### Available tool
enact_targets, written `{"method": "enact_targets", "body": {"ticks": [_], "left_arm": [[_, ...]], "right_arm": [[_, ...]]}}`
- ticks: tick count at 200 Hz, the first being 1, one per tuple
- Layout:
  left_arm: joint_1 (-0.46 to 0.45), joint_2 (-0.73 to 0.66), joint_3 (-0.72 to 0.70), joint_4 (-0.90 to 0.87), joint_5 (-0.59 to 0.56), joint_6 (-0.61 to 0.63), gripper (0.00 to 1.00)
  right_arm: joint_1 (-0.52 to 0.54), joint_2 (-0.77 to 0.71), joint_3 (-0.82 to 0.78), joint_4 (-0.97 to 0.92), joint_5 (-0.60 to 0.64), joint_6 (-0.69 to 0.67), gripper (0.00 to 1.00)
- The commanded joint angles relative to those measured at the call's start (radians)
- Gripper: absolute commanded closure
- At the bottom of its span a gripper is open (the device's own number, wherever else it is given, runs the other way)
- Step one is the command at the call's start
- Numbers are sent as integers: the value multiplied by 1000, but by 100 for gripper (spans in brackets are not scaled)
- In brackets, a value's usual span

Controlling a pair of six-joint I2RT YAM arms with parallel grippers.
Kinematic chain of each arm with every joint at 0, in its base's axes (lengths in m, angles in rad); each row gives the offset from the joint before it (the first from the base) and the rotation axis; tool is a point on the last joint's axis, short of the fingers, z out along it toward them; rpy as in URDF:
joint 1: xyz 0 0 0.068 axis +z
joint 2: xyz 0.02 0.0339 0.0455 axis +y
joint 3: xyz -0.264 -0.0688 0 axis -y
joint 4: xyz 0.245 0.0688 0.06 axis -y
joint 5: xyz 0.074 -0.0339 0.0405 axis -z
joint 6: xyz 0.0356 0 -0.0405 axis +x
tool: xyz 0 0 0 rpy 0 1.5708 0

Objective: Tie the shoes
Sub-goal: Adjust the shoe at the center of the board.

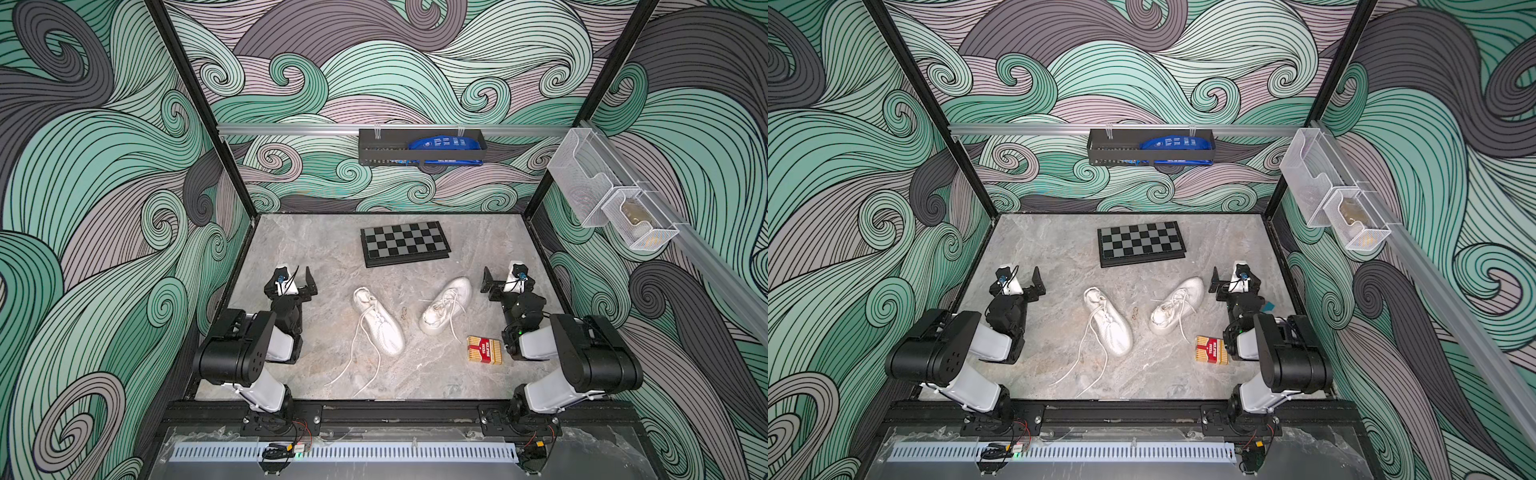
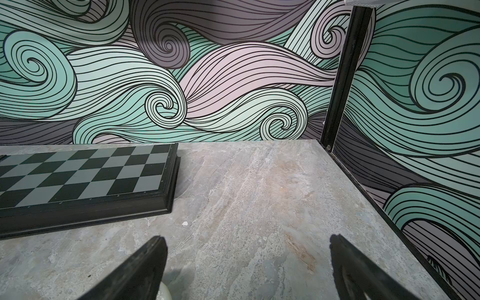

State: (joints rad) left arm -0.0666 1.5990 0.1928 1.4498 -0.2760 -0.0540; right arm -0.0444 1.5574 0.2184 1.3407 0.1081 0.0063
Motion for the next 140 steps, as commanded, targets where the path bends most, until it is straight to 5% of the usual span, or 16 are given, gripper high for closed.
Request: {"method": "enact_targets", "body": {"ticks": [1, 29, 46, 67, 93, 118, 140], "left_arm": [[6, -26, -22, 12, -23, -13, 1], [0, -72, -23, -55, -99, -63, 1], [-14, -53, -57, 44, -89, -17, 1], [-75, -55, -96, 165, -144, 64, 1], [-109, -300, 40, -284, -249, 16, 1], [-107, -446, 182, -589, -57, -14, 1], [-108, -531, 307, -873, 251, -62, 1]], "right_arm": [[0, -80, -24, -9, 49, 17, 0], [0, -294, -21, -178, 73, 36, 0], [0, -452, 12, -319, 100, 191, 0], [0, -581, 142, -748, 5, 403, 0], [4, -596, 217, -998, -272, 473, 0], [37, -581, 209, -1124, -400, 489, 0], [115, -567, 215, -1229, -396, 457, 1]]}}
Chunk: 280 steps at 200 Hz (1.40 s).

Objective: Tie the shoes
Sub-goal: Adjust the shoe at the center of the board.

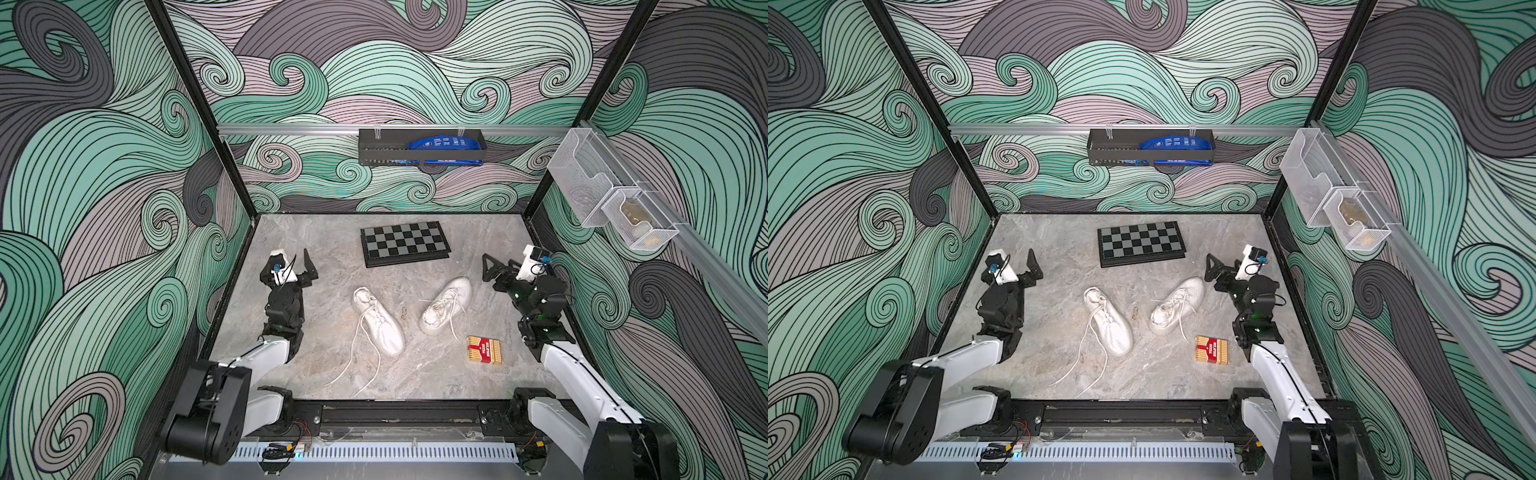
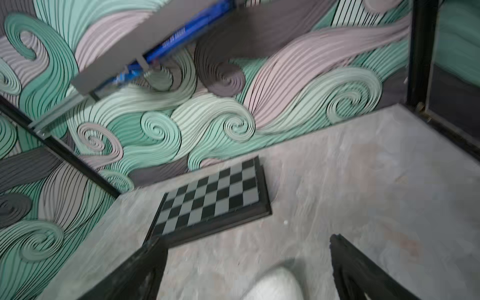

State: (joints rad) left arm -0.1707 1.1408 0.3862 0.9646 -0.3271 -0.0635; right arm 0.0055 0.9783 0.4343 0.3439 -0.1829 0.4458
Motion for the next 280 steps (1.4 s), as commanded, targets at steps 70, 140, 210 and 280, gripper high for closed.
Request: {"method": "enact_targets", "body": {"ticks": [70, 140, 210, 280], "left_arm": [[-197, -31, 224, -716, 785, -203, 1], [-328, -10, 148, -675, 843, -246, 1], [-343, 5, 144, -692, 839, -217, 1], [-349, 24, 140, -687, 853, -206, 1]], "right_arm": [[305, 191, 66, -336, -77, 46, 19], [370, 224, 61, -339, 72, 77, 49], [407, 311, 106, -344, 75, -26, 76], [512, 340, 218, -347, -68, -302, 100]]}}
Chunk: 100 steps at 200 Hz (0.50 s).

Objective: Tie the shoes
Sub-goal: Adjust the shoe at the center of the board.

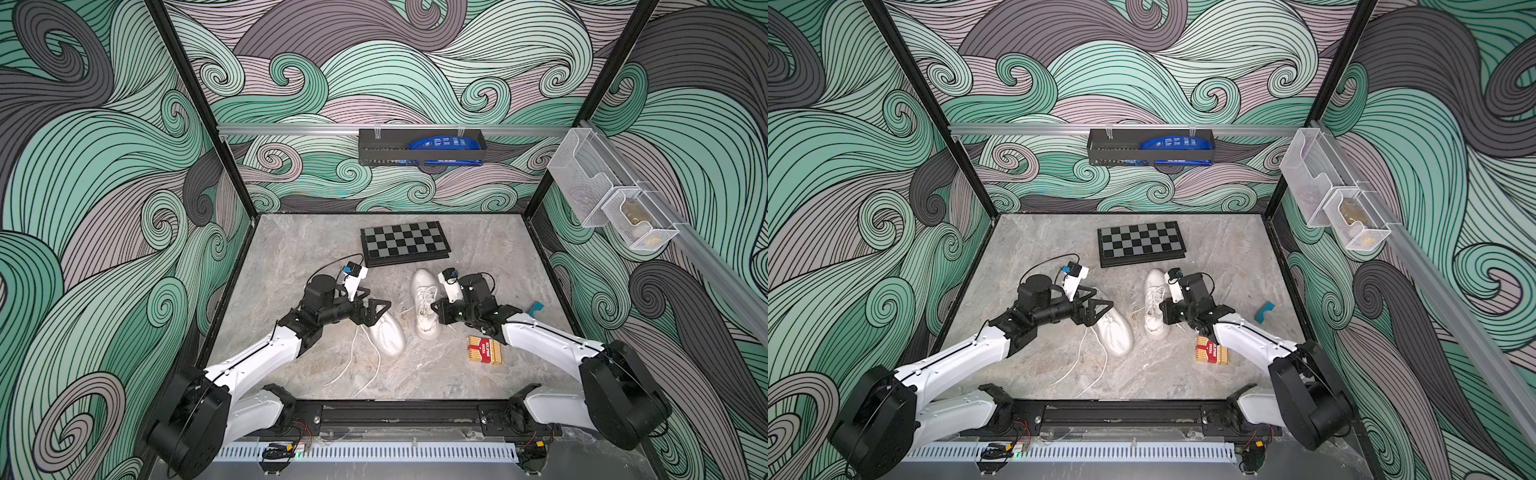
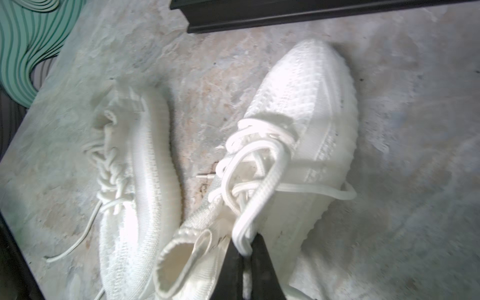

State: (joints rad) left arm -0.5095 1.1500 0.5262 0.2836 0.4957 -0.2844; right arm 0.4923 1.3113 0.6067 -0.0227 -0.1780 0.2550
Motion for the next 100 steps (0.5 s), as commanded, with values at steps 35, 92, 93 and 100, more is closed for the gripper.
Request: {"method": "enact_targets", "body": {"ticks": [35, 92, 93, 100], "left_arm": [[-17, 38, 2, 9, 41, -5, 1], [-46, 48, 20, 9, 53, -15, 1], [-46, 48, 19, 10, 53, -15, 1], [-48, 46, 20, 5, 53, -15, 1]], "right_arm": [[35, 66, 79, 25, -16, -83, 100], [31, 111, 134, 22, -43, -25, 53], [30, 110, 134, 22, -44, -24, 52], [26, 103, 138, 22, -56, -16, 45]]}}
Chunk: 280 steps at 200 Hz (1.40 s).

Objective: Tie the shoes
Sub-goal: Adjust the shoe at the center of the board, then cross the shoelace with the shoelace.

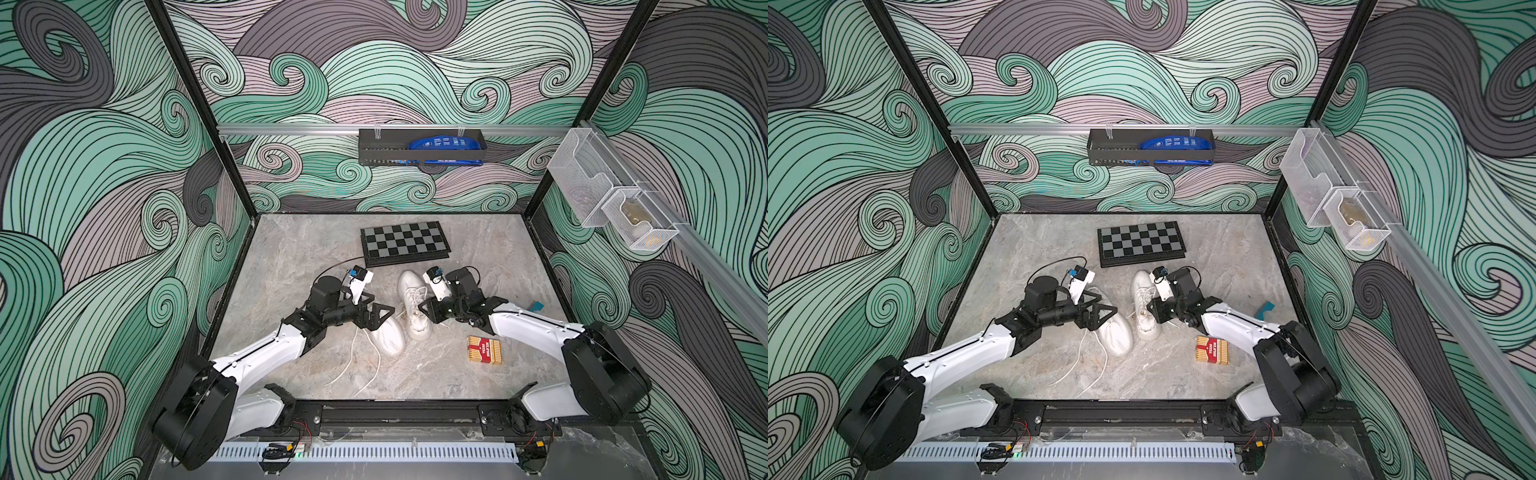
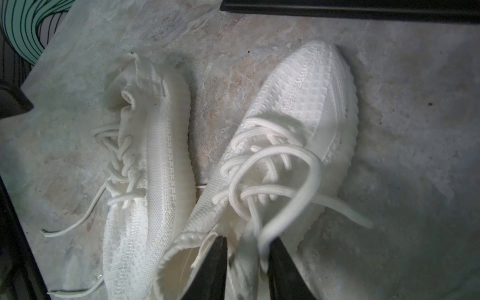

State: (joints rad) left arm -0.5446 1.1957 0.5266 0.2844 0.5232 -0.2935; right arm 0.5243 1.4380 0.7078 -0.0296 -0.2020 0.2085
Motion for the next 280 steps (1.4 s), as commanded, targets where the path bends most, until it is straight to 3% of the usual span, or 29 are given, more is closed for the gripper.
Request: {"method": "enact_targets", "body": {"ticks": [1, 36, 81, 124, 154, 198, 225, 244, 280], "left_arm": [[-13, 1, 19, 3, 26, -4, 2], [-24, -15, 19, -17, 22, 12, 1], [-35, 6, 43, -34, 60, 30, 1], [-51, 64, 82, -35, 79, 56, 1], [-59, 117, 103, -5, 87, 52, 2], [-60, 191, 126, 38, 101, 38, 2], [-60, 220, 158, 7, 107, 50, 1], [-60, 258, 174, -13, 106, 60, 1], [-60, 266, 168, -7, 110, 59, 1]], "right_arm": [[-8, -25, 38, 29, -33, 32, 44], [-50, -82, 60, 11, -74, 68, 21], [-195, -199, 87, -92, -116, 107, 9], [-332, -165, 69, -151, -121, 112, 14], [-319, -78, 53, -147, -154, 43, 32], [-286, 32, 36, -99, -142, -41, 41], [-266, 53, 28, -49, -280, -48, 43], [-234, 36, 25, -25, -338, -50, 38], [-179, 44, 29, 32, -326, -2, 34]]}}
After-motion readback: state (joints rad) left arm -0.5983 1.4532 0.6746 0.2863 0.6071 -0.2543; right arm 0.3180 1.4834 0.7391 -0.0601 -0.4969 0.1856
